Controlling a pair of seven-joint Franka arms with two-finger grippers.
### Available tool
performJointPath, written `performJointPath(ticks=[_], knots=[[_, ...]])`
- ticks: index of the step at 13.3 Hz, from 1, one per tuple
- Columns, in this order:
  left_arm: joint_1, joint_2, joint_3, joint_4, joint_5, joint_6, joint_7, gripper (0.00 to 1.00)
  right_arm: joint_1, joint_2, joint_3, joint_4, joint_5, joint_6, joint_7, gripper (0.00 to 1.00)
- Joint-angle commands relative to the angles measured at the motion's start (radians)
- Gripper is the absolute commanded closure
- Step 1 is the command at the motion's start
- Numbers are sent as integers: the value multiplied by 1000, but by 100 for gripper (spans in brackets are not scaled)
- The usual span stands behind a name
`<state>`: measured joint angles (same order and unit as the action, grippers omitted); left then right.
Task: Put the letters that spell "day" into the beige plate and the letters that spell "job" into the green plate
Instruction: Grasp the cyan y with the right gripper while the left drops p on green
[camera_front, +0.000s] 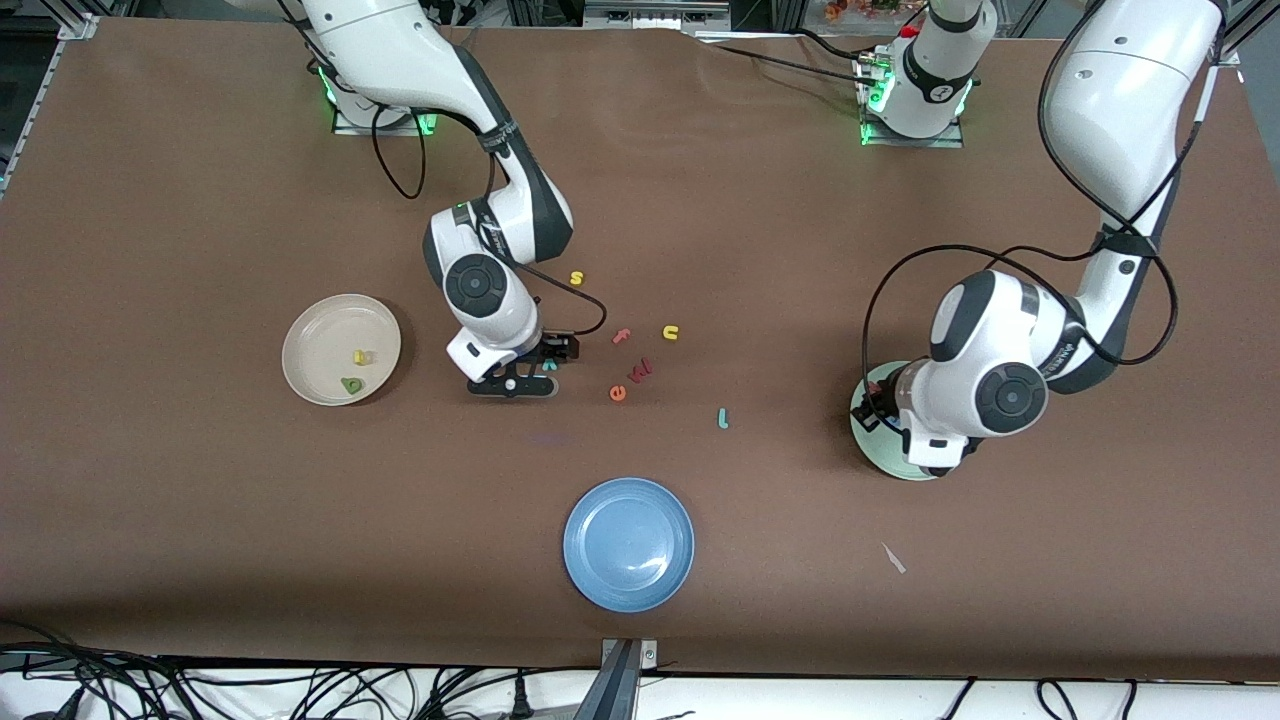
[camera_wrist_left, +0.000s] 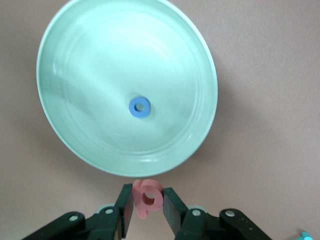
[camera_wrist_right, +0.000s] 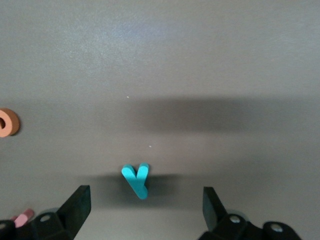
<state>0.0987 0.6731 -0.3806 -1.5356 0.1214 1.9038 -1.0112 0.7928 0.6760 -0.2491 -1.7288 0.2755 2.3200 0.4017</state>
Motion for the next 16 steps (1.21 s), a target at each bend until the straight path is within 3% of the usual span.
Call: performJointPath(ticks=[1,7,10,14,16], knots=[[29,5,-6,9,18,-19,77,93,11,39,-7,40,8,19,11,8],[59,14,25,9,21,-8,190,93,19,56,-7,40,14,27,19,27],[68,36,29,9,112,6,206,93,28,62,-7,40,18,35,23,34],[64,95,29,-8,104,37,206,91,28,62,-7,41,19,35,34,43],[64,105,29,-32,110,37,206,91,28,62,-7,41,19,35,37,58]])
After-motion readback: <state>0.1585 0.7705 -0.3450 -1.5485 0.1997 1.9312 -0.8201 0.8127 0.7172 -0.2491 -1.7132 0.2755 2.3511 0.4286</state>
